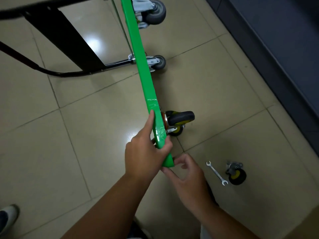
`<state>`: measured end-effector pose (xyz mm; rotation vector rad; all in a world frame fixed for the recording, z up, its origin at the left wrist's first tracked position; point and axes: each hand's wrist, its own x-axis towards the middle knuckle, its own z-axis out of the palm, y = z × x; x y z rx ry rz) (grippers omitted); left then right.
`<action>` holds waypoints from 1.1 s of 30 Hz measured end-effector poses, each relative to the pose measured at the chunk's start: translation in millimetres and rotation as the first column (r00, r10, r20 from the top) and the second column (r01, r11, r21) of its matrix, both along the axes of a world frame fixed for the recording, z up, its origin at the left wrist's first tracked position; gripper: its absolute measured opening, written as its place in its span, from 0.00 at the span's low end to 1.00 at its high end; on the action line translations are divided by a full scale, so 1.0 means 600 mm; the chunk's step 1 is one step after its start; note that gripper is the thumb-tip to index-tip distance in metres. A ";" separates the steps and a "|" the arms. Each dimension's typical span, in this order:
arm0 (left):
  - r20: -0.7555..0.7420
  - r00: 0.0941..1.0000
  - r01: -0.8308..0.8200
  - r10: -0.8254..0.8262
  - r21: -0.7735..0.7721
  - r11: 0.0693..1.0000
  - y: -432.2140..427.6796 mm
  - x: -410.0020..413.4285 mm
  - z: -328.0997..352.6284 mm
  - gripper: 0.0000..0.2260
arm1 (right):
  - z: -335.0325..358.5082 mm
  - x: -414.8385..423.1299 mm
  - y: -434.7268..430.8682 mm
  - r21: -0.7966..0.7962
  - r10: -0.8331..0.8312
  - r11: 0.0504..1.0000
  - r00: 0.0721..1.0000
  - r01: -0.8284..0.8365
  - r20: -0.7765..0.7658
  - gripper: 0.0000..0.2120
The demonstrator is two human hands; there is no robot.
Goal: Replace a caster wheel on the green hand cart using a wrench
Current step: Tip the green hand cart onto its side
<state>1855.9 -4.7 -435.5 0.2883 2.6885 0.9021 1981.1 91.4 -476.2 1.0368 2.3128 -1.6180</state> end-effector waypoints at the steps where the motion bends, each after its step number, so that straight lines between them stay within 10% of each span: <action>1: -0.029 1.000 0.005 -0.005 0.017 1.000 -0.004 0.001 -0.008 0.38 | -0.005 0.001 0.004 0.010 0.022 1.000 1.000 -0.021 -0.018 0.22; 10: -0.013 0.999 0.052 -0.052 0.443 0.895 -0.012 -0.006 -0.091 0.39 | -0.079 -0.051 0.120 0.096 0.451 0.871 0.706 -0.482 -0.546 0.14; 19: -0.090 0.995 0.094 -0.051 0.580 0.809 -0.004 0.001 -0.109 0.38 | -0.116 -0.084 0.149 0.042 0.427 0.796 0.512 -0.603 -0.745 0.15; 33: -0.079 0.995 -0.016 0.064 0.503 0.864 0.054 0.058 -0.077 0.37 | -0.107 -0.010 0.172 -0.147 0.234 0.872 0.662 -0.467 -0.712 0.09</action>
